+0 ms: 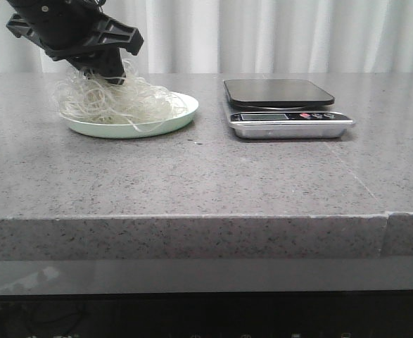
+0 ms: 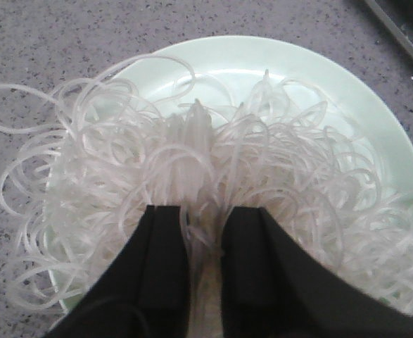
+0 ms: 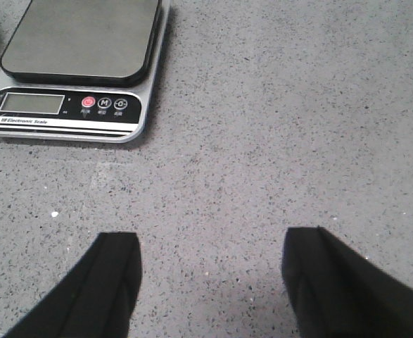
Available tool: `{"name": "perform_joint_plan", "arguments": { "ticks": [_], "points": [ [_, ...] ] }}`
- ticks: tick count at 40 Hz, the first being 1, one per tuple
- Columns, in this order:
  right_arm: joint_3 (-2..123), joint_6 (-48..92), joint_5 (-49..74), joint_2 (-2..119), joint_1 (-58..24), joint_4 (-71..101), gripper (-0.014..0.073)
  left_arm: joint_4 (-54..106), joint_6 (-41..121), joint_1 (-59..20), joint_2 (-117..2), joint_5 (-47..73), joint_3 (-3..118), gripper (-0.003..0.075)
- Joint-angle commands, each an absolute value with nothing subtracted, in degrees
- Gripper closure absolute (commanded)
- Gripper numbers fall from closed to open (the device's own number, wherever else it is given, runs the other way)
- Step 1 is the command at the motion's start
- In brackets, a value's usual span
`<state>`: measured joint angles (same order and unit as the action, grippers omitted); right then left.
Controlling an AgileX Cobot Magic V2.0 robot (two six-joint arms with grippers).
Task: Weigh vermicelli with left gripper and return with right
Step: 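Close the left gripper on the vermicelli and lift it off the plate, then carry the vermicelli with the left gripper and lower it onto the scale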
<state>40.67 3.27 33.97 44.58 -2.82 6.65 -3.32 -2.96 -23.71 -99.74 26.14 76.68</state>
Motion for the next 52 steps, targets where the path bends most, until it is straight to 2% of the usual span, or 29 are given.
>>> {"name": "perform_joint_plan", "arguments": {
  "ticks": [1, 9, 21, 35, 43, 52],
  "points": [
    [42.53, 3.73, 30.77, 44.58, -2.55, 6.51, 0.0046, -2.84, -3.25, -23.96, -97.06, 24.03, 78.24, 0.0566],
    [42.53, 3.73, 30.77, 44.58, -2.55, 6.51, 0.0046, -2.84, -3.25, -23.96, -93.56, 24.33, 79.10, 0.0566],
    [42.53, 3.73, 30.77, 44.58, -2.55, 6.51, 0.0046, -2.84, -3.25, -24.79, -89.81, 26.92, 86.53, 0.0566],
    [42.53, 3.73, 30.77, 44.58, -2.55, 6.51, 0.0046, -2.88, -2.12, -30.77, -90.13, 24.88, 98.02, 0.0566],
    [42.53, 3.73, 30.77, 44.58, -2.55, 6.51, 0.0046, -2.88, -2.12, -34.09, -94.15, 21.73, 105.56, 0.0566],
    [42.53, 3.73, 30.77, 44.58, -2.55, 6.51, 0.0046, -2.88, -2.12, -37.23, -104.32, 22.07, 117.32, 0.0566]
  ]
}}
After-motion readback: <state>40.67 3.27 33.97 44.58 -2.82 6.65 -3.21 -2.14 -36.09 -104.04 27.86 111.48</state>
